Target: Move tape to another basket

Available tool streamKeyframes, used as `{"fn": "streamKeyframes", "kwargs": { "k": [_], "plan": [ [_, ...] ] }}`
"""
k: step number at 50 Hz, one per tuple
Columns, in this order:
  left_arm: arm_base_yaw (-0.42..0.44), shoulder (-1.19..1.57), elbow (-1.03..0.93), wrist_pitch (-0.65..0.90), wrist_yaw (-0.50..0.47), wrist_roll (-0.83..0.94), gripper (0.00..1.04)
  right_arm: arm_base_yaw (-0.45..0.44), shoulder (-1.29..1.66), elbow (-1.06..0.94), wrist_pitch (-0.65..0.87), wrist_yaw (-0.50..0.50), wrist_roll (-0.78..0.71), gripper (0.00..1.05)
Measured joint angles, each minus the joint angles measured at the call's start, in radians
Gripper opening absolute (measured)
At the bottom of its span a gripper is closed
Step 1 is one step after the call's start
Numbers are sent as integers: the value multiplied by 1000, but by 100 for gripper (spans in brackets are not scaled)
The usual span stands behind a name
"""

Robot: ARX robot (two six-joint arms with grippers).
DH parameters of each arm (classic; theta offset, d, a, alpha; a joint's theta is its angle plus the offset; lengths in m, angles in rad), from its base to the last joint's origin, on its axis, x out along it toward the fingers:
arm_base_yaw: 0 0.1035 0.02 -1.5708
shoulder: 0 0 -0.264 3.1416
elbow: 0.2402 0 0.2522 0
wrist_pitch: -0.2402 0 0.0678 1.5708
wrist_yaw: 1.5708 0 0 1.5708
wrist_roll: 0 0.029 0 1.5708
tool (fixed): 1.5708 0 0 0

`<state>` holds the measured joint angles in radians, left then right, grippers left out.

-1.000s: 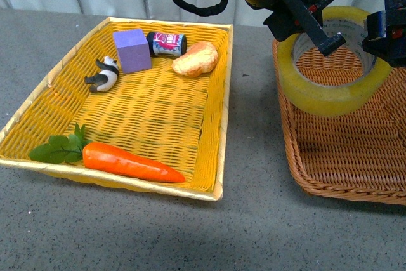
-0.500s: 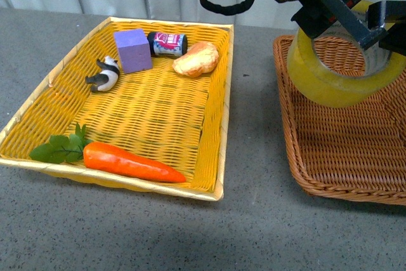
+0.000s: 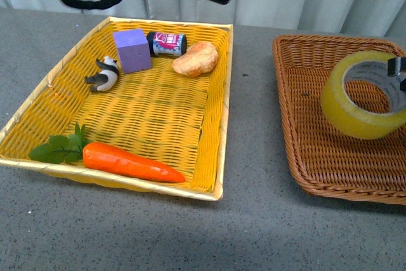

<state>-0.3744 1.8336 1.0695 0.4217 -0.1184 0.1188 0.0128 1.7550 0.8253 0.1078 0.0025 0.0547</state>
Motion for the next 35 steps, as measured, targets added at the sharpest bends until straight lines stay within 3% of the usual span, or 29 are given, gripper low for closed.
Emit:
{"fn": "streamKeyframes", "kwargs": {
  "k": [27,35],
  "plan": [
    [130,-174,-265,113,-228,-237,98,-11,156,28,71,-35,38,14],
    [127,-227,-328,143,-308,-248,98,-14,124,11,136,-54,55,44]
  ]
}}
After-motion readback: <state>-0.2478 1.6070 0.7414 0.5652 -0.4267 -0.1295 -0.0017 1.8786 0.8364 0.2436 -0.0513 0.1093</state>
